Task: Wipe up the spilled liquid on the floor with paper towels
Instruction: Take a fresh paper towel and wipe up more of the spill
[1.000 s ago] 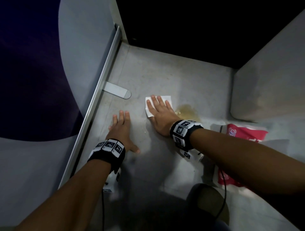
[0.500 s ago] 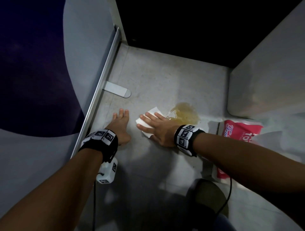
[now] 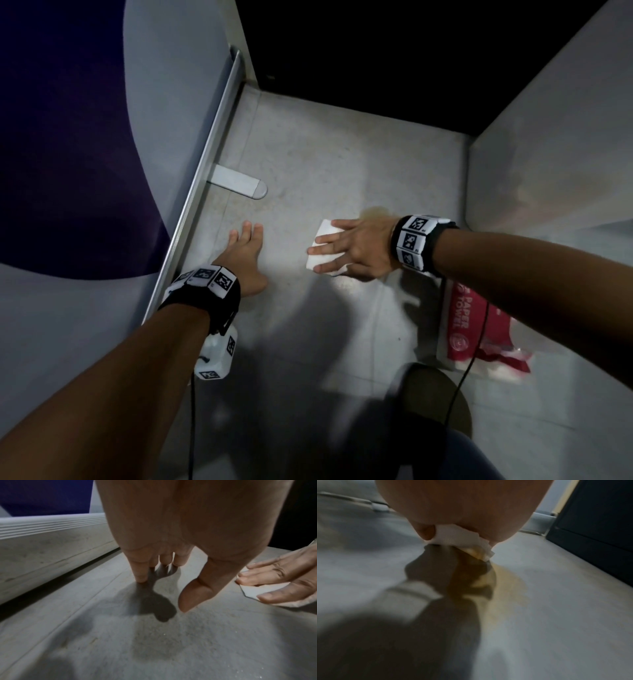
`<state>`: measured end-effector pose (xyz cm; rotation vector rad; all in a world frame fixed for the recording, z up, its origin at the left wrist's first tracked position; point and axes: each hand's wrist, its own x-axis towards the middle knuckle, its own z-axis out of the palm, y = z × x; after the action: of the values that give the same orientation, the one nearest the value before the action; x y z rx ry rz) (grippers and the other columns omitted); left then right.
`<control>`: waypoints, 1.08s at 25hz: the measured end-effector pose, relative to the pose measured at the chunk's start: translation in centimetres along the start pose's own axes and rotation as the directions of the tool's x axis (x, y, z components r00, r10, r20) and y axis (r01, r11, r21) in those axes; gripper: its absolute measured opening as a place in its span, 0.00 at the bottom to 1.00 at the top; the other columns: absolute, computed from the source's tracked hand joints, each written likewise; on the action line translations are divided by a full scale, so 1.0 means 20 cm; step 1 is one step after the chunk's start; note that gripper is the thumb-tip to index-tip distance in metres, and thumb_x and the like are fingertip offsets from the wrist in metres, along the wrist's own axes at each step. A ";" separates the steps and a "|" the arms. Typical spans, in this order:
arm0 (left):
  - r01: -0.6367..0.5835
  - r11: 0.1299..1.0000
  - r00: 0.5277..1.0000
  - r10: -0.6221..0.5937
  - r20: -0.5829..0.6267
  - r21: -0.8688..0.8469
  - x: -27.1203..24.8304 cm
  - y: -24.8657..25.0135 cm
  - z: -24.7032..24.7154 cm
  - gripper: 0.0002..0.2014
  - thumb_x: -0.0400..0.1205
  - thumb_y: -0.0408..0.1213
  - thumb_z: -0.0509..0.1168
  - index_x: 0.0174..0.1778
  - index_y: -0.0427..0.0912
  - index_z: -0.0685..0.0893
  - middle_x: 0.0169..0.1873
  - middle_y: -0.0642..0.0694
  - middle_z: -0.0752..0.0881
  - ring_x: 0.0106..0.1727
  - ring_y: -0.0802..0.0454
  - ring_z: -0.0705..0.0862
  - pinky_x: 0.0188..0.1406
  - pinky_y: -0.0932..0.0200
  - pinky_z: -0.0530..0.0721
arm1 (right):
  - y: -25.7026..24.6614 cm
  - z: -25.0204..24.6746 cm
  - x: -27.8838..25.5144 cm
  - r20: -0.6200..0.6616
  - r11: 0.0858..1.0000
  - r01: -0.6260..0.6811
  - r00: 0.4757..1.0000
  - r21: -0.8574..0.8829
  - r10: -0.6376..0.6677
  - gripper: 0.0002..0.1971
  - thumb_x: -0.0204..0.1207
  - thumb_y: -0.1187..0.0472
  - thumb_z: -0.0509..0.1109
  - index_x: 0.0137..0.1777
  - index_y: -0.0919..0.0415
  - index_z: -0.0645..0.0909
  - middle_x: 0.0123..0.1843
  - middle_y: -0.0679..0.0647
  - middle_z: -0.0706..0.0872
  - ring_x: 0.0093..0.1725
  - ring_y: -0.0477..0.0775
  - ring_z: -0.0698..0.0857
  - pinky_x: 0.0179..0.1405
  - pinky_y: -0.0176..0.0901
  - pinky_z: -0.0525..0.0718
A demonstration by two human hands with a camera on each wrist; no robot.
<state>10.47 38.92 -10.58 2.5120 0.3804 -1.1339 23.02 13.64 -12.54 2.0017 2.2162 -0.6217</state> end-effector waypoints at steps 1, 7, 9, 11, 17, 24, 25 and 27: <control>-0.003 1.000 1.000 0.003 -0.002 0.001 0.00 -0.01 0.00 0.53 0.71 0.29 0.63 0.86 0.49 0.36 0.86 0.48 0.34 0.86 0.42 0.37 0.85 0.44 0.53 | 0.03 -0.01 -0.03 0.015 1.000 -0.022 1.000 -0.017 0.023 0.29 0.85 0.48 0.42 0.83 0.45 0.69 0.87 0.52 0.65 0.84 0.59 0.67 0.82 0.70 0.62; -0.008 1.000 1.000 0.008 -0.001 0.006 0.01 -0.01 0.01 0.52 0.73 0.31 0.63 0.86 0.49 0.35 0.86 0.48 0.34 0.86 0.43 0.36 0.85 0.43 0.53 | 0.10 0.04 -0.19 0.073 0.983 -0.175 0.981 -0.053 0.179 0.29 0.86 0.47 0.39 0.88 0.41 0.50 0.90 0.50 0.51 0.88 0.55 0.57 0.84 0.68 0.57; -0.003 1.000 1.000 0.003 0.004 0.001 0.01 -0.01 0.01 0.52 0.73 0.31 0.64 0.86 0.49 0.35 0.85 0.48 0.33 0.86 0.43 0.35 0.85 0.43 0.53 | 0.10 0.05 -0.22 0.085 0.970 -0.235 0.967 -0.055 0.240 0.31 0.84 0.48 0.41 0.88 0.41 0.46 0.91 0.49 0.48 0.88 0.55 0.55 0.84 0.68 0.55; -0.003 1.000 1.000 0.003 0.006 -0.005 0.02 -0.02 0.01 0.53 0.74 0.32 0.65 0.86 0.49 0.34 0.85 0.49 0.33 0.86 0.43 0.35 0.85 0.42 0.53 | 0.10 0.05 -0.25 0.103 0.955 -0.294 0.949 -0.037 0.296 0.32 0.82 0.48 0.38 0.88 0.40 0.44 0.91 0.50 0.47 0.88 0.55 0.54 0.85 0.68 0.51; -0.012 1.000 1.000 0.012 0.003 -0.003 0.01 -0.02 0.01 0.53 0.73 0.32 0.65 0.86 0.49 0.34 0.85 0.48 0.33 0.86 0.43 0.36 0.85 0.42 0.52 | 0.06 0.10 -0.34 0.093 0.877 -0.480 0.875 0.028 0.475 0.29 0.86 0.45 0.31 0.88 0.40 0.40 0.91 0.52 0.45 0.89 0.57 0.52 0.84 0.68 0.46; -0.004 0.999 1.000 0.003 0.009 0.042 0.04 -0.02 0.02 0.53 0.74 0.33 0.66 0.86 0.48 0.33 0.85 0.46 0.32 0.86 0.40 0.35 0.85 0.40 0.51 | -0.16 0.11 -0.23 0.158 0.656 -0.731 0.682 0.187 0.714 0.37 0.80 0.40 0.27 0.89 0.48 0.39 0.90 0.61 0.42 0.89 0.63 0.46 0.87 0.59 0.45; 0.000 0.999 1.000 0.000 0.009 0.048 0.04 -0.02 0.02 0.53 0.74 0.34 0.66 0.86 0.47 0.33 0.85 0.46 0.32 0.86 0.40 0.35 0.85 0.39 0.51 | -0.19 0.10 -0.20 0.164 0.602 -0.758 0.646 0.251 0.745 0.34 0.83 0.40 0.31 0.89 0.50 0.40 0.90 0.62 0.40 0.89 0.64 0.44 0.87 0.58 0.44; 0.007 0.998 1.000 -0.007 0.005 0.059 0.05 -0.02 0.03 0.54 0.74 0.34 0.67 0.85 0.47 0.33 0.85 0.45 0.32 0.85 0.39 0.34 0.85 0.39 0.51 | -0.25 0.10 -0.14 0.179 0.481 -0.787 0.576 0.387 0.797 0.31 0.89 0.43 0.39 0.89 0.50 0.40 0.90 0.61 0.38 0.89 0.63 0.40 0.86 0.58 0.41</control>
<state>10.56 39.11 -11.71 2.5600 0.3598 -1.1710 18.19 9.93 -12.31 2.8961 0.8874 -0.9681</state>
